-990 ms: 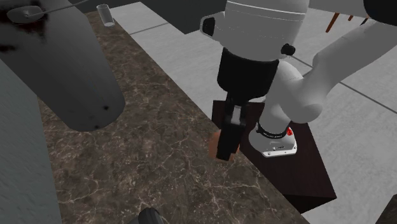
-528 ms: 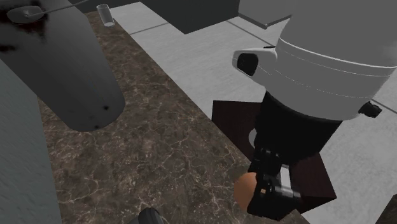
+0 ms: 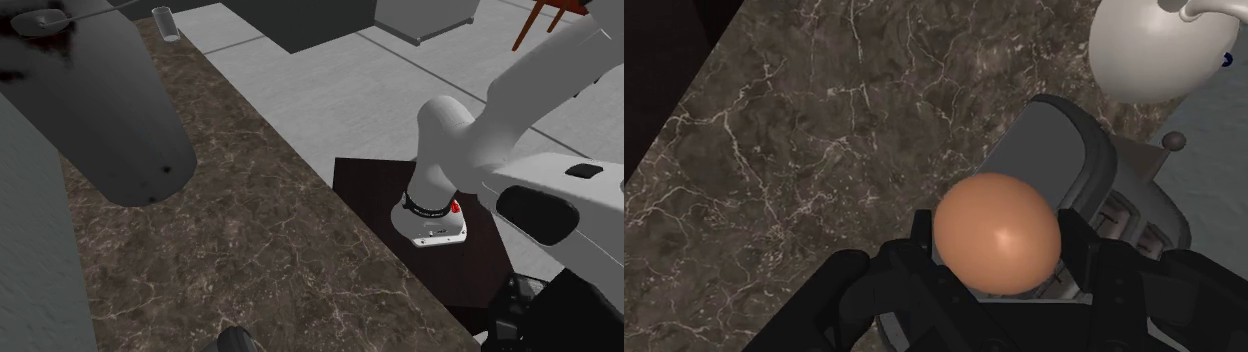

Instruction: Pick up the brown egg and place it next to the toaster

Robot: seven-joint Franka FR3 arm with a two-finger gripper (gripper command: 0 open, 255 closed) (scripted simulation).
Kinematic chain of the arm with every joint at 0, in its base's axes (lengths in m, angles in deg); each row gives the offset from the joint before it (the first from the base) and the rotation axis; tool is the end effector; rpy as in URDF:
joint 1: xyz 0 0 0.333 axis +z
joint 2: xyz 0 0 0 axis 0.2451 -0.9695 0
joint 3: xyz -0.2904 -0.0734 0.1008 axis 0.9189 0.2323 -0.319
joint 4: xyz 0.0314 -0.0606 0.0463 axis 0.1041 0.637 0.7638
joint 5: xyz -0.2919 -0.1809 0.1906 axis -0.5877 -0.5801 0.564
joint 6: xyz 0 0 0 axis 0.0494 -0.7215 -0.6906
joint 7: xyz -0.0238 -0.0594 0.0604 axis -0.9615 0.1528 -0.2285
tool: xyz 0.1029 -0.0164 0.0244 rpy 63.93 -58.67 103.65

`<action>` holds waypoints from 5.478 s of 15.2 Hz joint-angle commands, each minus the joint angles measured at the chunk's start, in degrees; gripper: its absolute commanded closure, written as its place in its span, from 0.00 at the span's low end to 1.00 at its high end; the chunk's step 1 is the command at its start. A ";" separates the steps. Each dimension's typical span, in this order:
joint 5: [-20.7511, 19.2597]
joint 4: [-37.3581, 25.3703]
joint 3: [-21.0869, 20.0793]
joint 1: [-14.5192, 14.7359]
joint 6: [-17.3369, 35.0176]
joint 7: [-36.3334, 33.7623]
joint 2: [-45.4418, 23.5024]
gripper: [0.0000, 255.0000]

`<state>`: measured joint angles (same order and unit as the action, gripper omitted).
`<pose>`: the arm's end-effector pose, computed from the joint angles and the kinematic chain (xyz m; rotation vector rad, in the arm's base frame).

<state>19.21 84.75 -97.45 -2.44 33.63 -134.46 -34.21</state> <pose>0.1314 0.4335 0.6333 -2.8473 0.2718 -0.1133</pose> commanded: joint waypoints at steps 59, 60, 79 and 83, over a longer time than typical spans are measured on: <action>6.12 21.91 -42.95 -18.17 45.36 -4.26 -15.17 1.00; 6.19 21.91 -42.96 -18.18 45.33 -4.21 -15.12 1.00; 7.12 21.82 -27.50 -4.83 36.79 -3.59 -9.63 0.00; 7.12 21.82 -27.50 -4.83 36.80 -3.59 -9.63 0.00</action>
<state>26.33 106.58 -124.97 -7.29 70.46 -138.05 -43.85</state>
